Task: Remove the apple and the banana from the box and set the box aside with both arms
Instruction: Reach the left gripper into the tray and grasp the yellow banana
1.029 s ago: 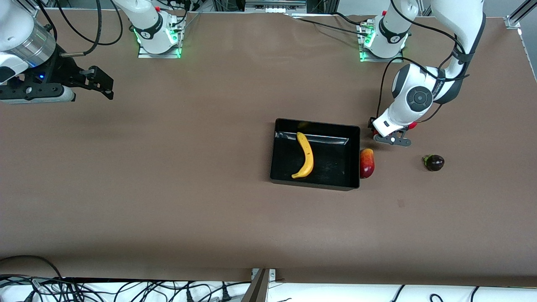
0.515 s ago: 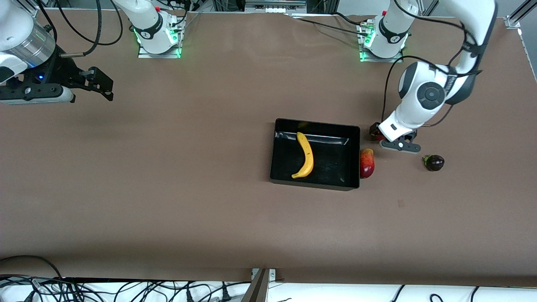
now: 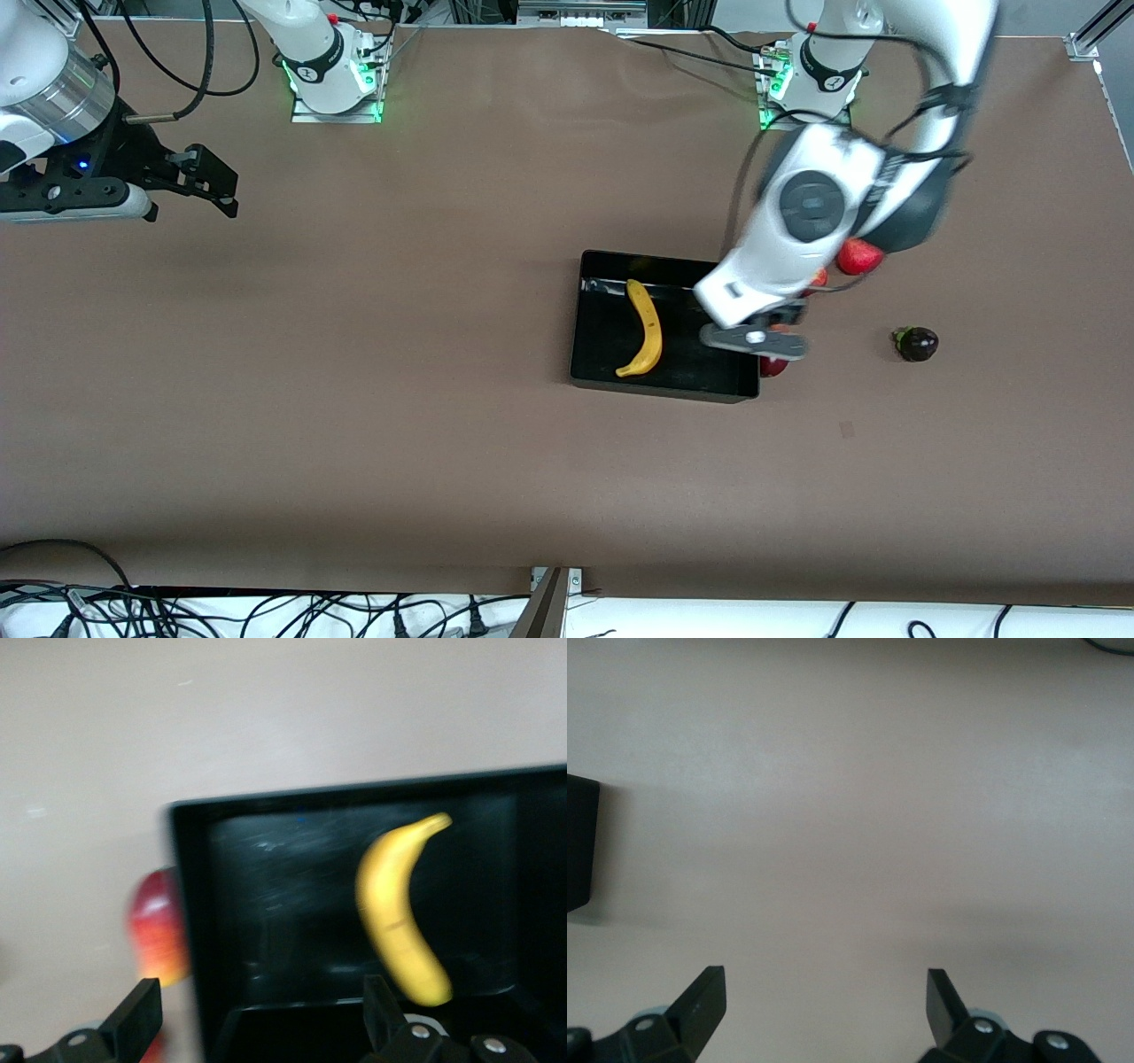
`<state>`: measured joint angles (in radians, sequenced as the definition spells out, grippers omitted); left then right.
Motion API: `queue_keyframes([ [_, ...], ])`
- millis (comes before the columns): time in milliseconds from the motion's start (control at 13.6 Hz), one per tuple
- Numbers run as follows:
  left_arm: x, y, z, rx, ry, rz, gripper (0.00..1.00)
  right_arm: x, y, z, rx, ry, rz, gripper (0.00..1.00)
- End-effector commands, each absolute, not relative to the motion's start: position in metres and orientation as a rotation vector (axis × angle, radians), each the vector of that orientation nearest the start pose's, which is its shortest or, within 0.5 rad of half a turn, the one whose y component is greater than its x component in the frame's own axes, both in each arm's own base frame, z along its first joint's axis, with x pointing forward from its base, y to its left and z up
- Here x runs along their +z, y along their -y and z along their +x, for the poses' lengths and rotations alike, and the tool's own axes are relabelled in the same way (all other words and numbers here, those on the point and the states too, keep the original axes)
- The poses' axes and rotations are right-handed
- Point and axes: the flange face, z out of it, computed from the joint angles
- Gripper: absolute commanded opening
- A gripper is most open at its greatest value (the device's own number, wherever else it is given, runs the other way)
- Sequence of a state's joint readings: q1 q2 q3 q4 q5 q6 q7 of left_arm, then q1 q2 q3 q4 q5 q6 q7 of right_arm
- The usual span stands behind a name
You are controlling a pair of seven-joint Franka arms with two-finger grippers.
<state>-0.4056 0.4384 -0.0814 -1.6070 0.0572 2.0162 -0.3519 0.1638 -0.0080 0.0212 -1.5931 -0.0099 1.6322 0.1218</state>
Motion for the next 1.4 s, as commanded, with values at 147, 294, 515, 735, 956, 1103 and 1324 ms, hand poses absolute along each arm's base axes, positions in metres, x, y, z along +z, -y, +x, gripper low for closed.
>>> queue_keyframes([
  [147,0.305,0.372,0.592,0.146,-0.218,-3.140,1.00,0.627,-0.102,0.551,-0.092,0.097,-3.147,1.00],
  [294,0.264,0.383,0.581,0.193,-0.242,-3.115,1.00,0.628,-0.102,0.551,-0.094,0.097,-3.145,1.00],
  [515,0.209,0.393,0.552,0.161,-0.317,-3.110,1.00,0.626,-0.101,0.552,-0.090,0.095,-3.146,1.00],
  [735,0.182,0.380,0.533,0.097,-0.269,-3.138,1.00,0.625,-0.101,0.553,-0.088,0.098,-3.147,1.00],
  [956,0.176,0.381,0.528,0.123,-0.229,-3.136,0.12,0.625,-0.102,0.553,-0.088,0.100,-3.147,1.00],
  [1103,0.184,0.383,0.531,0.110,-0.209,-3.146,0.00,0.625,-0.100,0.553,-0.088,0.095,-3.147,1.00],
  [1324,0.218,0.380,0.539,0.101,-0.168,-3.149,0.00,0.625,-0.100,0.553,-0.088,0.095,-3.149,1.00],
])
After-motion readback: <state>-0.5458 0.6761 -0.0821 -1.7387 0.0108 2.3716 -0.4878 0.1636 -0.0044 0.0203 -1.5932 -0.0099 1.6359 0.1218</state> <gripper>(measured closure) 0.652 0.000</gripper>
